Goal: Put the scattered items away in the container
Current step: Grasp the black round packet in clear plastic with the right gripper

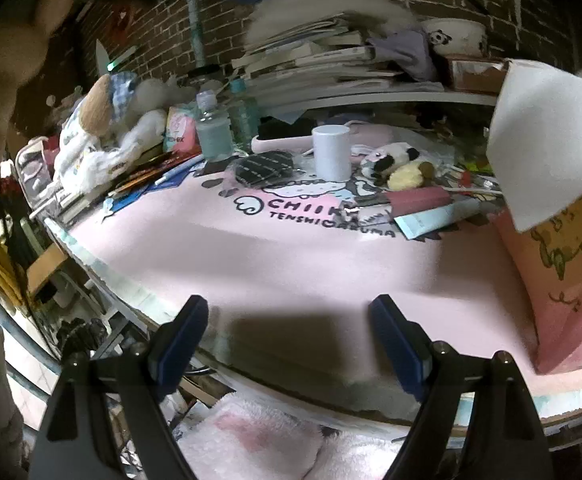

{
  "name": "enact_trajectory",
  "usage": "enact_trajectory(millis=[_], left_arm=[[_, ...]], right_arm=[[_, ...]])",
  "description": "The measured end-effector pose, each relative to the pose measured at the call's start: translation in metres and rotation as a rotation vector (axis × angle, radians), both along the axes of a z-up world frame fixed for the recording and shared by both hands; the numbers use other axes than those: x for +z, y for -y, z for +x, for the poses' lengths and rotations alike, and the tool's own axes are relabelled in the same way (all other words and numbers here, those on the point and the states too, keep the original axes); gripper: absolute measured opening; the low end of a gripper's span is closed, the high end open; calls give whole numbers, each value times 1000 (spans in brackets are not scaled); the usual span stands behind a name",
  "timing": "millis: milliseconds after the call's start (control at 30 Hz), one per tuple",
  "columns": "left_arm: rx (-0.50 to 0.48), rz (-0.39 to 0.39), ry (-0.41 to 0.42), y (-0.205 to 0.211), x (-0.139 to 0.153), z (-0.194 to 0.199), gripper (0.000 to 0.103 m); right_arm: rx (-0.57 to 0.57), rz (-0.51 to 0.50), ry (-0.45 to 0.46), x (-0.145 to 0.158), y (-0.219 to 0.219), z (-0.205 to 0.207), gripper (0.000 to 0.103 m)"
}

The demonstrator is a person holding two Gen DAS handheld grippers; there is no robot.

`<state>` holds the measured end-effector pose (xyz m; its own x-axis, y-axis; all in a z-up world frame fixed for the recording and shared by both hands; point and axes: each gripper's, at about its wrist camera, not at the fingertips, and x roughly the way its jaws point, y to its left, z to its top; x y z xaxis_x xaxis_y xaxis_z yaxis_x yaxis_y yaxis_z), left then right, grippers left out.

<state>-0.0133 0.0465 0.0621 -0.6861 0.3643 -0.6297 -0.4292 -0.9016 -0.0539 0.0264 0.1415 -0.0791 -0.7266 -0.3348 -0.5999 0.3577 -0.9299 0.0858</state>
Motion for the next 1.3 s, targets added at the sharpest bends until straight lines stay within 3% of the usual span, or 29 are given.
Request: enact_trajectory(millis=[133, 333, 467, 633, 767, 900, 1033, 1300], left_arm=[[83, 56, 49, 41, -22, 5, 91], [167, 134, 143, 85, -54, 6, 91], [212, 134, 169, 100, -66, 9, 90], [236, 106, 164, 110, -70, 14, 90], [238, 127, 151, 118, -68, 19, 90], [240, 185, 141, 131, -67, 22, 90], [294, 189, 124, 142, -68, 26, 90], [323, 182, 115, 156, -68, 35, 91]], right_arm=[[8, 14, 8, -1, 9, -3, 96], [5, 21, 4, -2, 18, -7, 96], [14, 23, 0, 1, 25, -12, 96], [21, 94, -59, 14, 40, -21, 89], [36, 106, -62, 25, 49, -35, 84], [59, 72, -22, 37, 55, -59, 84], [86, 45, 12, 43, 63, -86, 84], [217, 123, 23, 34, 93, -132, 84]])
